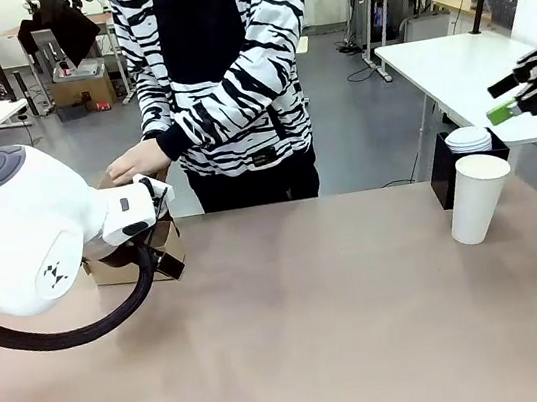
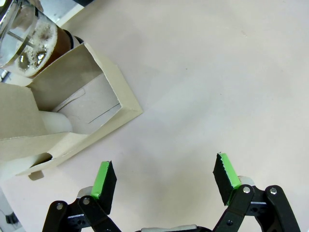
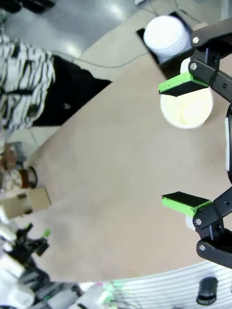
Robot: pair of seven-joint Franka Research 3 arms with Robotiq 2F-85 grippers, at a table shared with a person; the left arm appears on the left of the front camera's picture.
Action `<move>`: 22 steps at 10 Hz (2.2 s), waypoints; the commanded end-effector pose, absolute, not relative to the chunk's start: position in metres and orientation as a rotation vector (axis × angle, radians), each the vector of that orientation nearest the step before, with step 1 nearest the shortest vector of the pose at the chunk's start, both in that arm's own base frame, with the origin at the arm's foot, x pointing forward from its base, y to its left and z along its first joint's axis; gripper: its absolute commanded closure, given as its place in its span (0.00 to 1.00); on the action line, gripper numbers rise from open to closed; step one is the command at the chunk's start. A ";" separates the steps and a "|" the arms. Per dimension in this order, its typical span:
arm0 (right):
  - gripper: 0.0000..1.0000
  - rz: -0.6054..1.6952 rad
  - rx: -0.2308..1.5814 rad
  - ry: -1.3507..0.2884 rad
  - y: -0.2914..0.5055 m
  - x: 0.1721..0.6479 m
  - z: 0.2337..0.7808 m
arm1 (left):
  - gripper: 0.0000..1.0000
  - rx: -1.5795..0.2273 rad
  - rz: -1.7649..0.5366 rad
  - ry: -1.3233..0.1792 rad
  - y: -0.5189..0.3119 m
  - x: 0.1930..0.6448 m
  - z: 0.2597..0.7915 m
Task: Pour a drink into a cup and package it in a carrier.
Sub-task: Pick up the 600 ml Paper Cup and place it in the middle top area of the table.
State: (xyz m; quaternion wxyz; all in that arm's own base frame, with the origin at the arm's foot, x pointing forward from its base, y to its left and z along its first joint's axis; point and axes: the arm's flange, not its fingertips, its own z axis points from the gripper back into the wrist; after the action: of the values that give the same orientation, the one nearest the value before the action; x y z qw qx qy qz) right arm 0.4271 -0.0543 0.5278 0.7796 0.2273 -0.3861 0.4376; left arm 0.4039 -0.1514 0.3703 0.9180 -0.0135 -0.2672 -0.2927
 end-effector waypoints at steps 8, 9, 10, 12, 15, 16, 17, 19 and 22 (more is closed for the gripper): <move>0.00 0.812 0.891 -1.349 -0.206 0.445 0.342 | 0.00 -0.029 -0.602 -0.550 -0.151 0.404 0.370; 0.00 0.806 0.944 -1.343 -0.202 0.442 0.320 | 0.00 -0.029 -0.602 -0.550 -0.151 0.404 0.370; 0.00 0.808 0.963 -1.332 -0.194 0.442 0.298 | 0.00 -0.029 -0.602 -0.550 -0.151 0.404 0.370; 0.00 0.793 0.978 -1.330 -0.174 0.447 0.264 | 0.00 -0.029 -0.602 -0.550 -0.151 0.404 0.370; 0.00 0.771 0.995 -1.301 -0.167 0.441 0.254 | 0.00 -0.029 -0.602 -0.550 -0.151 0.404 0.370; 0.00 0.771 0.995 -1.301 -0.167 0.441 0.254 | 0.00 -0.029 -0.602 -0.550 -0.151 0.404 0.370; 0.00 0.771 0.995 -1.301 -0.167 0.441 0.254 | 0.00 -0.029 -0.602 -0.550 -0.151 0.404 0.370; 0.00 0.740 0.851 -1.326 -0.157 0.447 0.246 | 0.00 -0.029 -0.602 -0.550 -0.151 0.404 0.370; 0.00 0.722 0.833 -1.361 -0.141 0.459 0.236 | 0.00 -0.029 -0.602 -0.550 -0.151 0.404 0.370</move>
State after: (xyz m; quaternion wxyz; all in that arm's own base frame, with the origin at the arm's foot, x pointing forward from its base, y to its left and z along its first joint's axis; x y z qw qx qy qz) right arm 0.4581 -0.1563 0.2397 0.6450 0.3821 -0.5809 0.3171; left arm 0.4039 -0.1513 0.3703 0.9180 -0.0134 -0.2672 -0.2926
